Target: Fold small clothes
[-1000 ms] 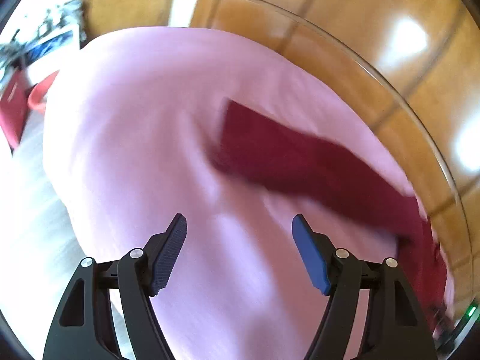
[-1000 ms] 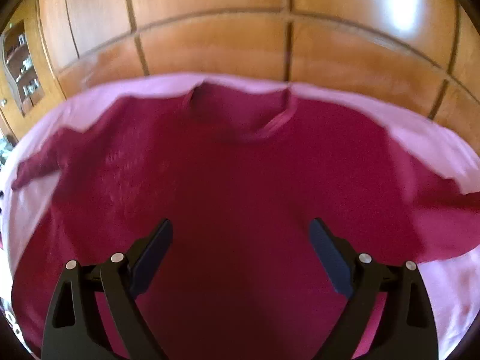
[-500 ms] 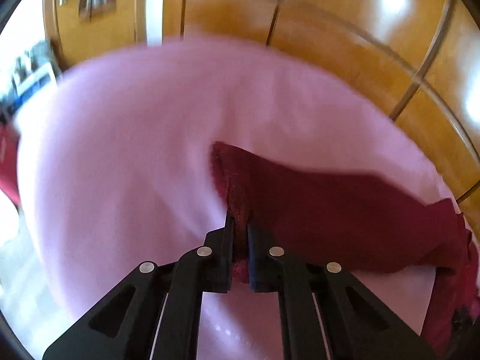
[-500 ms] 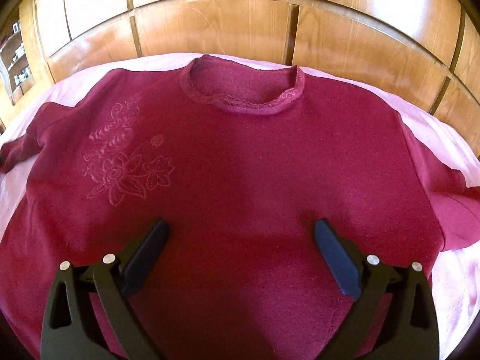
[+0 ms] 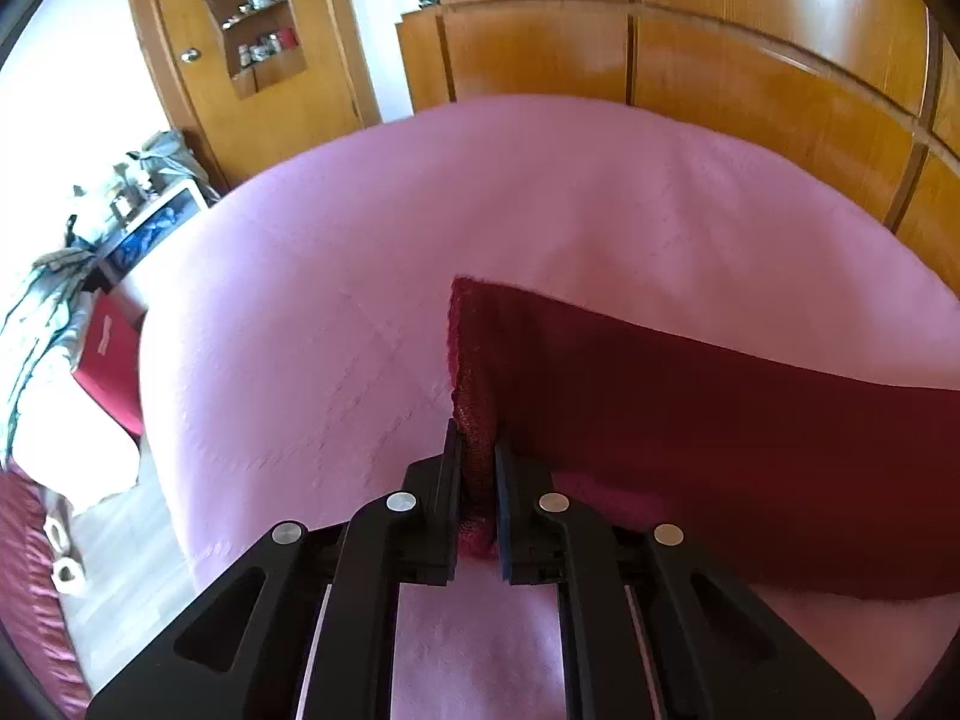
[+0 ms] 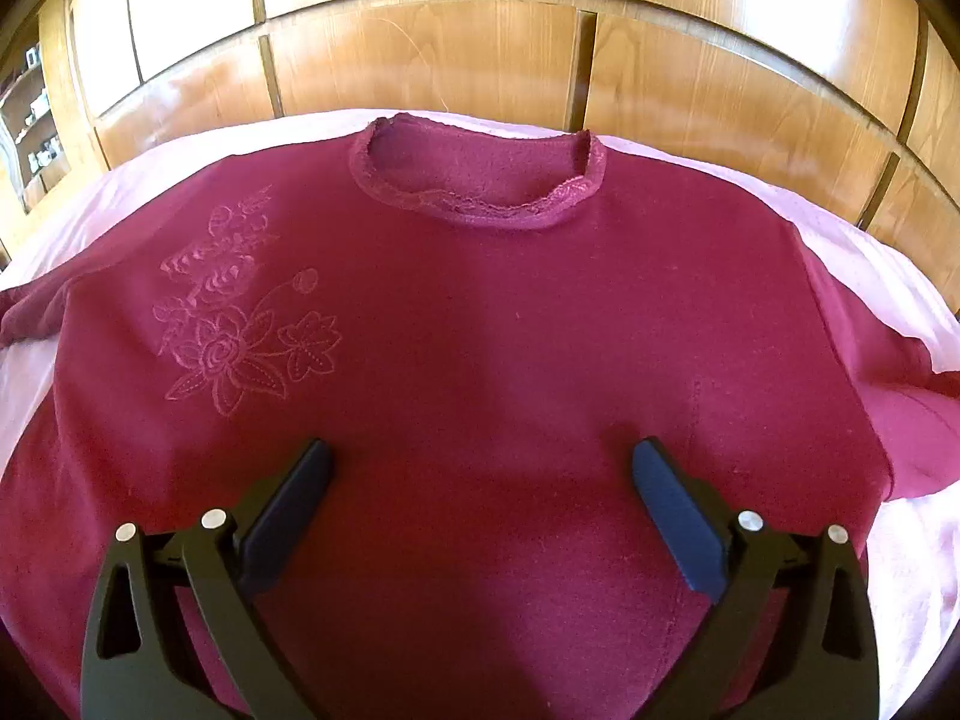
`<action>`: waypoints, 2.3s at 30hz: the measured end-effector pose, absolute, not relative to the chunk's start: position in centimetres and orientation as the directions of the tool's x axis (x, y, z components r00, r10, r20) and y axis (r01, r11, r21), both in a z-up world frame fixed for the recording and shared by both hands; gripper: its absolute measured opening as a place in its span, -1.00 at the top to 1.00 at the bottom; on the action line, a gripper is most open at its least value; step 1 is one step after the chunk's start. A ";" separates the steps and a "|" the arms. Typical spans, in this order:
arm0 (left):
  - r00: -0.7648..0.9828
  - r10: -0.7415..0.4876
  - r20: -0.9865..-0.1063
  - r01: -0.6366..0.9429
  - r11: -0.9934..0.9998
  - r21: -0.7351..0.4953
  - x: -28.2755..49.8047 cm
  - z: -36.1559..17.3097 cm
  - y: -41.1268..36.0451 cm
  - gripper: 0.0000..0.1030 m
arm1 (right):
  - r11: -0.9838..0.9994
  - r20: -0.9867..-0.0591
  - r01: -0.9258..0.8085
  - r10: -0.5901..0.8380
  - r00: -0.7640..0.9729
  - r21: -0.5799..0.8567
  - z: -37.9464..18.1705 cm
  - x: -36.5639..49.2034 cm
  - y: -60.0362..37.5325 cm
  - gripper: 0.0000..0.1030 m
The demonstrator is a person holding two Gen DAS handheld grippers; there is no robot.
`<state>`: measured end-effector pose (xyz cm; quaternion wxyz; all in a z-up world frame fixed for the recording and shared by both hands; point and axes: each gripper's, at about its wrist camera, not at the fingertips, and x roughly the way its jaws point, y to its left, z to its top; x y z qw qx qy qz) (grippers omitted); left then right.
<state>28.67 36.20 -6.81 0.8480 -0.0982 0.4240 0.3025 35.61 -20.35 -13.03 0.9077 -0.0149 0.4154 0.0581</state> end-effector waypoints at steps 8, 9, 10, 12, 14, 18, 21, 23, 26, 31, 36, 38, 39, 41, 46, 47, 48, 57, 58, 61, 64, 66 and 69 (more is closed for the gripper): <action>0.666 0.066 -0.743 -0.348 0.908 -0.231 19.1 -4.1 27.9 0.54 | 0.993 -0.756 -0.119 0.089 0.648 0.015 -13.0 35.5 -20.4 -0.95; 0.672 -0.006 -0.740 -0.279 0.924 -0.260 18.0 -4.1 26.2 0.54 | 0.993 -0.757 -0.120 0.089 0.648 0.014 -13.0 35.6 -20.3 -0.95; 0.672 -0.094 -0.734 -0.196 0.934 -0.299 16.7 -4.2 24.1 0.54 | 0.993 -0.757 -0.120 0.091 0.647 0.016 -13.0 35.6 -20.4 -0.95; 0.657 -0.194 -0.728 -0.093 0.938 -0.334 15.1 -4.4 20.7 0.54 | 0.992 -0.759 -0.121 0.092 0.645 0.017 -13.0 35.6 -20.4 -0.95; 0.607 -0.319 -0.727 0.019 0.921 -0.389 13.6 -5.0 17.4 0.28 | 0.992 -0.759 -0.122 0.092 0.644 0.016 -12.9 35.7 -20.4 -0.95; 0.565 -0.394 -0.725 0.099 0.905 -0.415 12.1 -5.8 13.6 -0.30 | 0.993 -0.759 -0.120 0.091 0.645 0.017 -12.8 35.7 -20.4 -0.95; 0.494 -0.395 -0.774 0.157 0.917 -0.368 12.0 -7.5 10.5 -0.30 | 0.993 -0.758 -0.117 0.086 0.647 0.013 -12.8 35.6 -20.4 -0.95; 0.464 -0.400 -0.791 0.169 0.916 -0.364 12.4 -8.5 9.1 -0.29 | 0.993 -0.756 -0.115 0.082 0.649 0.009 -12.8 35.6 -20.3 -0.95; 0.483 -0.330 -0.811 0.169 0.944 -0.284 12.3 -9.2 8.0 0.36 | 0.993 -0.755 -0.114 0.081 0.650 0.009 -12.8 35.5 -20.4 -0.95; 0.516 -0.338 -0.787 0.167 0.941 -0.295 11.3 -8.0 8.3 0.79 | 0.994 -0.752 -0.110 0.065 0.656 -0.009 -12.7 35.5 -20.3 -0.95; 0.491 -0.307 -0.816 0.118 0.951 -0.287 10.5 -9.6 9.4 0.79 | 0.994 -0.752 -0.105 0.067 0.656 -0.002 -12.7 35.4 -20.4 -0.95; 0.493 -0.324 -0.808 0.112 0.944 -0.310 10.5 -9.5 9.6 0.79 | 0.994 -0.756 -0.105 0.067 0.651 -0.002 -12.7 35.5 -20.4 -0.95; 0.493 -0.324 -0.808 0.103 0.943 -0.315 10.5 -9.3 9.7 0.77 | 0.995 -0.762 -0.103 0.071 0.644 0.005 -12.6 35.5 -20.5 -0.95; 0.497 -0.333 -0.801 0.098 0.939 -0.329 10.1 -8.8 10.1 0.74 | 0.995 -0.770 -0.096 0.078 0.633 0.022 -12.3 35.1 -20.8 -0.95; 0.575 -0.320 -0.753 0.069 0.936 -0.345 9.2 -5.7 11.3 0.74 | 0.990 -0.772 -0.081 0.142 0.620 0.117 -11.1 31.9 -23.2 -0.95; 0.590 -0.320 -0.741 0.070 0.935 -0.348 9.4 -5.0 11.4 0.74 | 0.990 -0.768 -0.079 0.142 0.624 0.119 -10.8 31.2 -23.7 -0.95; 0.604 -0.322 -0.729 0.077 0.934 -0.350 9.7 -4.4 11.3 0.74 | 0.990 -0.763 -0.072 0.139 0.631 0.120 -10.5 30.0 -24.7 -0.95; 0.588 -0.391 -0.708 0.240 0.920 -0.309 14.2 -3.7 5.4 0.74 | 0.988 -0.825 0.002 0.129 0.551 0.156 -11.2 19.7 -33.1 -0.70; 0.579 -0.396 -0.712 0.250 0.918 -0.307 14.4 -4.0 5.1 0.74 | 0.983 -0.837 -0.005 0.161 0.522 0.186 -11.7 18.6 -33.3 -0.55; 0.547 -0.386 -0.743 0.262 0.922 -0.286 15.2 -5.5 4.3 0.74 | 0.971 -0.842 -0.060 0.230 0.489 0.231 -12.1 15.3 -32.8 -0.12; 0.508 -0.390 -0.768 0.250 0.920 -0.302 15.1 -7.0 4.6 0.74 | 0.962 -0.842 -0.100 0.270 0.468 0.253 -12.2 13.3 -32.0 0.83; 0.483 -0.398 -0.780 0.242 0.917 -0.318 14.4 -8.0 5.1 0.74 | 0.969 -0.846 -0.103 0.248 0.472 0.226 -11.9 12.5 -31.9 0.84; 0.466 -0.406 -0.786 0.230 0.914 -0.335 13.5 -8.8 5.8 0.74 | 0.970 -0.840 -0.096 0.242 0.485 0.224 -10.7 11.7 -33.0 0.86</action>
